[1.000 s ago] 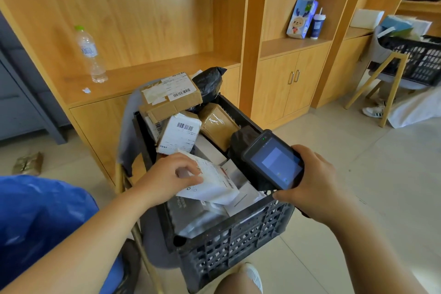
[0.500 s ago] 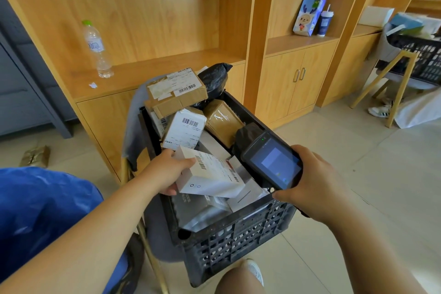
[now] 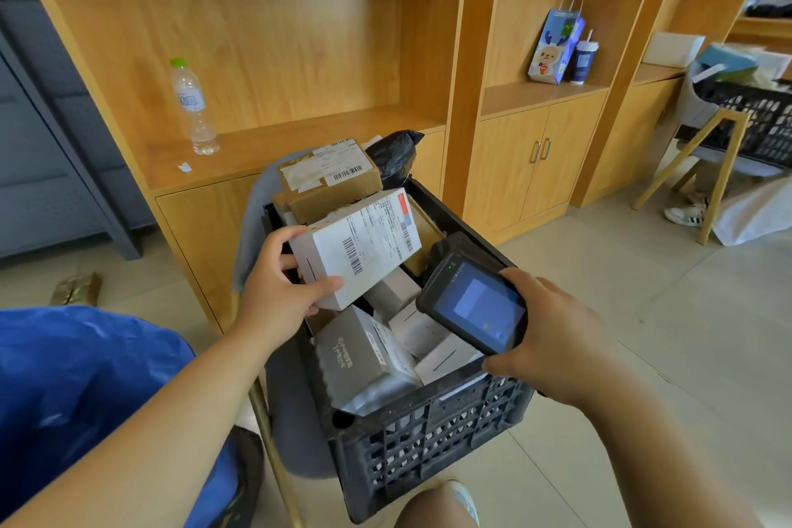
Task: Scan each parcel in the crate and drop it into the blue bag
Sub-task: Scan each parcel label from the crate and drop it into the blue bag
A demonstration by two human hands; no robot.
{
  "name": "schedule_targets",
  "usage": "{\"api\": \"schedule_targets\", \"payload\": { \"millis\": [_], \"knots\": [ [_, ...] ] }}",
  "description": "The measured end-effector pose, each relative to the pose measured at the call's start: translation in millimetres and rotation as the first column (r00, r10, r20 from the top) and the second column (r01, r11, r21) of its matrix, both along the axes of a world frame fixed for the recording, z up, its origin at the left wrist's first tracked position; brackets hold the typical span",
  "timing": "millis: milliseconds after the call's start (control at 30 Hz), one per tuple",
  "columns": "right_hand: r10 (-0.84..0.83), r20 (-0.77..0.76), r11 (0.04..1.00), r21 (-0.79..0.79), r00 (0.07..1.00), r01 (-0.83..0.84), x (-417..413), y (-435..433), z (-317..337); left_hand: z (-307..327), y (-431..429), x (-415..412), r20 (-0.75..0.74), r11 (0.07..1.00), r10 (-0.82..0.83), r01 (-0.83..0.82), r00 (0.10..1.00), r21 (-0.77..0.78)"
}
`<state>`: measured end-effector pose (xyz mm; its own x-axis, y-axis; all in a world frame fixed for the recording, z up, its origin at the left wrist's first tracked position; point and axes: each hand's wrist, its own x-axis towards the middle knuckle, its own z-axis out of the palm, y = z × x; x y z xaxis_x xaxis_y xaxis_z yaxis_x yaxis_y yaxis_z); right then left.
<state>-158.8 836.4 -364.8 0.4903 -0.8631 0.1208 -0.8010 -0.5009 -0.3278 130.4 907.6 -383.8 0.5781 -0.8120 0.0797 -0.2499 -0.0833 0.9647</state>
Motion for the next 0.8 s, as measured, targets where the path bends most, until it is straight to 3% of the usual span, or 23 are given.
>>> {"api": "schedule_targets", "payload": {
  "millis": [133, 467, 633, 800],
  "knots": [
    [0.06, -0.051, 0.998, -0.017, 0.997, -0.06, 7, 6, 6, 0, 7, -1, 0.104, 0.998, 0.039, -0.035, 0.994, -0.045],
    [0.062, -0.111, 0.997, -0.033, 0.992, -0.066, 10, 19, 13, -3, 22, 5, 0.137, 0.994, 0.051, -0.038, 0.989, -0.098],
    [0.054, -0.055, 0.996, -0.062, 0.997, -0.057, 18, 26, 14, 0, 38, 9, 0.091, 0.988, 0.049, -0.035, 0.995, -0.148],
    [0.105, 0.056, 0.992, -0.079, 0.993, -0.101, 46, 37, 14, -10, 88, 27, -0.045, 0.973, 0.119, -0.125, 0.992, -0.194]
  ]
}}
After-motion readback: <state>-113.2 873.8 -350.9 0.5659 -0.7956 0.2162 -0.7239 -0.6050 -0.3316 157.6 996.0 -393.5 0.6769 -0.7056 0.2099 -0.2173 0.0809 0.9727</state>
